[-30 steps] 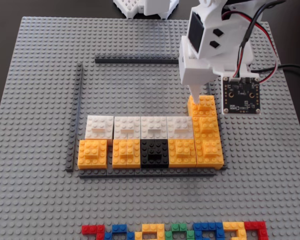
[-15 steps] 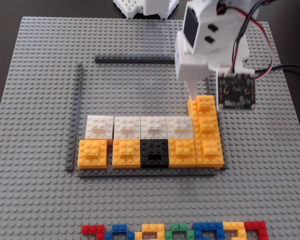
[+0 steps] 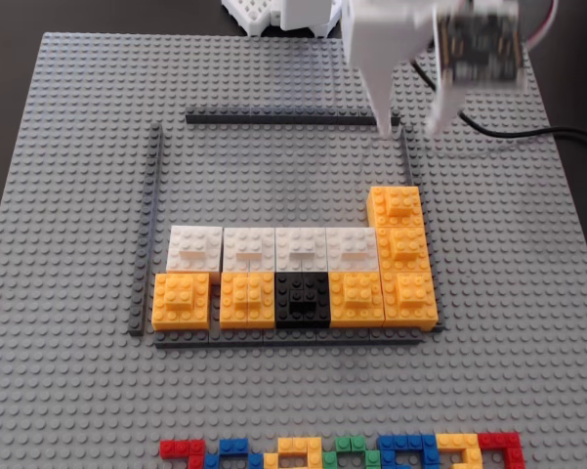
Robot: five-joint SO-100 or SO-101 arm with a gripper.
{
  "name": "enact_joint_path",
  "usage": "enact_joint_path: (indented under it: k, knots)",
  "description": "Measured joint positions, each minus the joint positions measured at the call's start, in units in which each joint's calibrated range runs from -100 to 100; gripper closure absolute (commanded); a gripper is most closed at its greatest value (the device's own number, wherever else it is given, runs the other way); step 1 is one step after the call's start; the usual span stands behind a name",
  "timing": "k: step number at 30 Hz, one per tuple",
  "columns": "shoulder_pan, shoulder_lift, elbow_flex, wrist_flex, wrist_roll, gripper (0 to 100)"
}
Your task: Grab the cube and place it into the grid
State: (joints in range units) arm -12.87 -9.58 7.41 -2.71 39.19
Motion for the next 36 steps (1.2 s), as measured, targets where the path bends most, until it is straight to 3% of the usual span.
enact_joint_path:
  k: [19,36]
  knots:
    - [2.5,-31.6,14.2,3.0,-1.7,100]
    - [4.3,-63.7,36.6,0.2,2.9,100]
